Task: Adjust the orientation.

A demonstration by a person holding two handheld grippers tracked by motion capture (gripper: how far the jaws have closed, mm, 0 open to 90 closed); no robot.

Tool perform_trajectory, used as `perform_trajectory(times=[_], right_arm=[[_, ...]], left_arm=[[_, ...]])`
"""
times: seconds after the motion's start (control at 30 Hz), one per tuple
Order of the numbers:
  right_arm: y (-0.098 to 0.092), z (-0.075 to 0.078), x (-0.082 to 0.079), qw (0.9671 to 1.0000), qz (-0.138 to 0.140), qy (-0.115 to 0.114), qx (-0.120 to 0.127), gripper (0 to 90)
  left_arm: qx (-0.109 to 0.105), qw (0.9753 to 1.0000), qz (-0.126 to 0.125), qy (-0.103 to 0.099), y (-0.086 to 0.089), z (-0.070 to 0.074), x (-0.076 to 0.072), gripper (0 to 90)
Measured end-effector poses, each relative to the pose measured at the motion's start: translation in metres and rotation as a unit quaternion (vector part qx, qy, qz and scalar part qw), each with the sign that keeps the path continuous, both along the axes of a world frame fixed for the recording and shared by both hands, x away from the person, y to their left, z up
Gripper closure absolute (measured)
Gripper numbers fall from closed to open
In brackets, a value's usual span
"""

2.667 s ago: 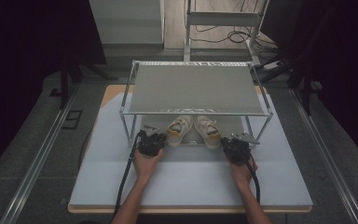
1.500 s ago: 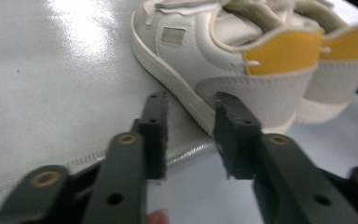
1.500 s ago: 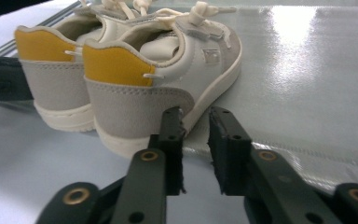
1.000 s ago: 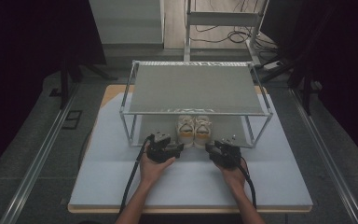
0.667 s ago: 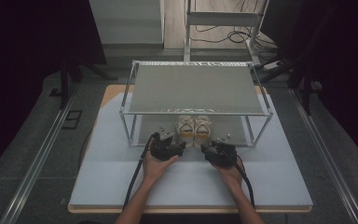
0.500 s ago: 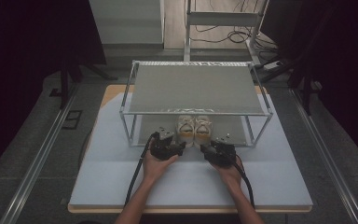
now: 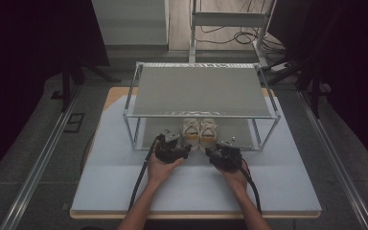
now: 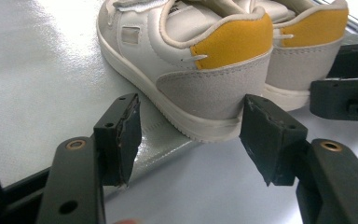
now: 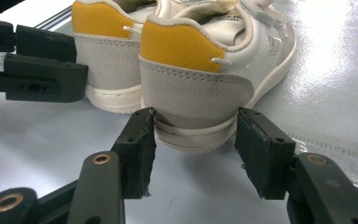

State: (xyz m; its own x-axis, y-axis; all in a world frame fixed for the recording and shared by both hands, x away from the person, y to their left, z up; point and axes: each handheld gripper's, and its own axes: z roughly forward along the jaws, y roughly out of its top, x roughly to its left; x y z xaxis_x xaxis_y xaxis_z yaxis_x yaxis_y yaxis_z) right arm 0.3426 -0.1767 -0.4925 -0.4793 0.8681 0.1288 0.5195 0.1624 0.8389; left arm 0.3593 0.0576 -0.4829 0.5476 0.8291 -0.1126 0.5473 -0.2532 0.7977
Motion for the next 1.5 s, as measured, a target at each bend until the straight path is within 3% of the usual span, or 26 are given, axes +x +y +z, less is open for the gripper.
perform_trajectory(times=[0.23,0.7,1.1,1.5], right_arm=[[0.000,0.000,0.000,1.0000,0.000,0.000,-0.001,48.0],[0.003,0.005,0.007,0.9996,-0.016,-0.016,-0.015,49.6],[0.005,0.002,0.018,0.9996,-0.019,-0.012,-0.014,49.3],[0.004,0.000,0.020,0.9997,-0.020,-0.010,-0.012,49.0]], left_arm=[[0.004,0.9999,-0.009,0.004,0.001,0.000,0.008,38.3],[0.001,0.9999,-0.013,0.008,0.000,0.000,0.009,41.6],[-0.004,0.9999,-0.008,0.010,-0.001,0.000,0.012,40.1],[0.008,0.9999,-0.006,0.012,-0.001,0.001,0.021,36.6]])
